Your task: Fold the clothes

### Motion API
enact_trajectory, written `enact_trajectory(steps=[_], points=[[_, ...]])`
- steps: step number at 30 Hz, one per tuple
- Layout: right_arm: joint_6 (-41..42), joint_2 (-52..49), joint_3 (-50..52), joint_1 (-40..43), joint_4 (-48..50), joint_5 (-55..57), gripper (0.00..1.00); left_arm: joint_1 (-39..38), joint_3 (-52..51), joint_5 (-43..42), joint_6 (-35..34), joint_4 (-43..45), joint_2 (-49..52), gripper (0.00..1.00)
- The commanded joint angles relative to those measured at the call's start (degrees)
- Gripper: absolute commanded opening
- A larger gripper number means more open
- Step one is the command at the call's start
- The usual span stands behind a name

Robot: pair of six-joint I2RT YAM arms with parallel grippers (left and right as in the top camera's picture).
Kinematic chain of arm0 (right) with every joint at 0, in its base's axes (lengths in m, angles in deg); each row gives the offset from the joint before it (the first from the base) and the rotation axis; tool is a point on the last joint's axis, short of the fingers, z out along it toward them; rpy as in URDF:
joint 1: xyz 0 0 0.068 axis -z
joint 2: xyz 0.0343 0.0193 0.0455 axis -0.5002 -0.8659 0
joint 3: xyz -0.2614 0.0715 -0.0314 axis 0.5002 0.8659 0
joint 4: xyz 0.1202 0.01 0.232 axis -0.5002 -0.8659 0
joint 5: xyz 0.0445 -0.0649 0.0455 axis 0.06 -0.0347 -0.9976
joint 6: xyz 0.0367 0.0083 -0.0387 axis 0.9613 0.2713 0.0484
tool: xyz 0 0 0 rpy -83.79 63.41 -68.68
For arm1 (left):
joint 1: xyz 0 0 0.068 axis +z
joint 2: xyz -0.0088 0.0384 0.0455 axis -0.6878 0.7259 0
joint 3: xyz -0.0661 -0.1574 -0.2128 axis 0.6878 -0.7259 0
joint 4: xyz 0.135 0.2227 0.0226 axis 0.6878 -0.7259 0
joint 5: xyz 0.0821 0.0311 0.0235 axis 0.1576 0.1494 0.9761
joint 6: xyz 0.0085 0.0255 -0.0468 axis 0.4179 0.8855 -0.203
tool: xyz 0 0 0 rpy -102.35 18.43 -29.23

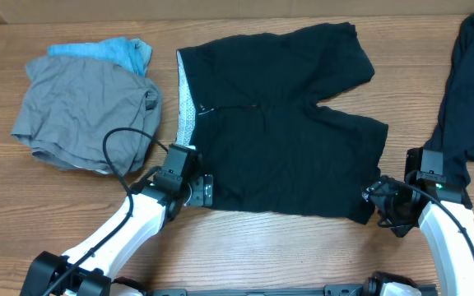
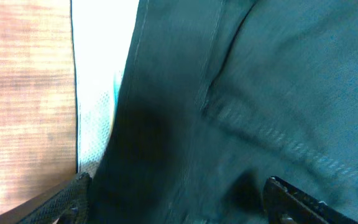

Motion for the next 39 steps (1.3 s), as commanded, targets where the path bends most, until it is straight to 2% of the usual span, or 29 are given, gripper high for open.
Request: enact_trajectory(steps=[1, 4, 7, 10, 11, 13, 16, 18, 22, 30, 34, 39], points=[[-0.2, 0.1, 0.3, 0.4, 0.3, 0.7, 0.75, 0.1, 0.7, 0.8, 4.9, 2.6, 0.3, 0.97], [-0.2, 0.1, 0.3, 0.4, 0.3, 0.7, 0.76, 0.1, 0.6, 3.1, 4.8, 2.6, 1.1, 0.98], [-0.2, 0.1, 0.3, 0.4, 0.3, 0.7, 0.76, 0.1, 0.6, 1.6, 4.6, 2.6, 4.4, 0.97], [-0.2, 0.1, 0.3, 0.4, -0.3, 1.3, 0.76, 0.1, 0.6, -0.9, 4.6, 2.9, 7.5, 0.84], [-0.1, 0.1, 0.3, 0.4, -0.6, 1.9, 0.76, 0.1, 0.6, -1.3, 4.6, 2.8, 7.7, 0.73], [-0.1, 0.1, 0.3, 0.4, -1.3, 2.8, 0.76, 0.1, 0.7, -2.3, 4.6, 2.8, 7.6, 0.61], [-0.1, 0.1, 1.0, 0.4, -1.4, 2.6, 0.75, 0.1, 0.7, -3.0, 4.1, 2.8, 7.6, 0.47], [-0.4, 0.1, 1.6, 0.4, -0.7, 1.9, 0.72, 0.1, 0.7, -3.2, 2.6, 2.5, 7.6, 0.39], [-8.3, 0.0, 1.7, 0.4, 1.9, -7.3, 0.68, 0.1, 0.7, -4.1, 1.8, 2.5, 7.6, 0.24], [-12.3, -3.8, 1.7, 0.4, 4.3, -10.7, 0.68, 0.1, 1.5, -4.6, 1.6, 2.6, 7.5, 0.22], [-14.3, -9.6, 1.7, 0.4, 6.2, -14.3, 0.57, 0.1, 2.0, -4.5, 1.6, 2.6, 7.5, 0.22], [-13.7, -12.1, 1.7, 0.4, 6.5, -15.4, 0.46, 0.1, 2.0, -4.5, 1.6, 2.6, 7.5, 0.21]])
